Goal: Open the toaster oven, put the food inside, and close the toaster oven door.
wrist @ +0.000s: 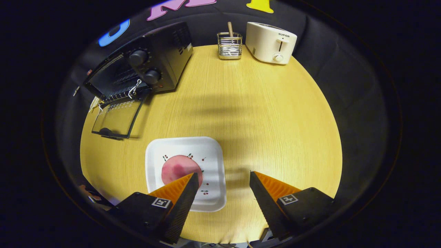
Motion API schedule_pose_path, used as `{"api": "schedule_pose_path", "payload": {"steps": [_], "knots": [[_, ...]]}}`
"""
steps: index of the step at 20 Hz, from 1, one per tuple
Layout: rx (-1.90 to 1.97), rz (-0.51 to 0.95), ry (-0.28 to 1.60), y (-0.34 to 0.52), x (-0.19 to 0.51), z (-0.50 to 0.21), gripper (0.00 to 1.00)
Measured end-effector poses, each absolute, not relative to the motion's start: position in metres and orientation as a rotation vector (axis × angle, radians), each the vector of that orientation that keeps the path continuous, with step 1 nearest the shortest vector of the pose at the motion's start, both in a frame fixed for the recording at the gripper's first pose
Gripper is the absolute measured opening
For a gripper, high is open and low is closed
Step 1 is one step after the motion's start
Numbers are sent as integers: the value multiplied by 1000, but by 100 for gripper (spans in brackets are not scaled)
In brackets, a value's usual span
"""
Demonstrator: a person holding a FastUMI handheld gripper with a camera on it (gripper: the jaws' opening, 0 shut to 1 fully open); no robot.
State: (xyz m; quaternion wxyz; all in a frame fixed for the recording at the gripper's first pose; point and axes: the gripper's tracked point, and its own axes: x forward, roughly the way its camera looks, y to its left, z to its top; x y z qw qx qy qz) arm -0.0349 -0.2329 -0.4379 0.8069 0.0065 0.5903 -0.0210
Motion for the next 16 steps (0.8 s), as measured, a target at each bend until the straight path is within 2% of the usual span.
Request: {"api": "schedule_pose_path", "payload": {"steps": [1,2,3,7,12,13,16], "knots": [[14,-38,1276,-233,-35,-443,95],[10,-32,1289,-232,-35,-447,82],[8,-26,1300,-232,-35,-450,78],[9,-7,1339,-229,-36,-463,76],[67,-37,1389,-227,-38,-466,28],[82,-43,1407,-226,-39,-466,28],[107,-21,1432,-227,-39,-465,9]]}}
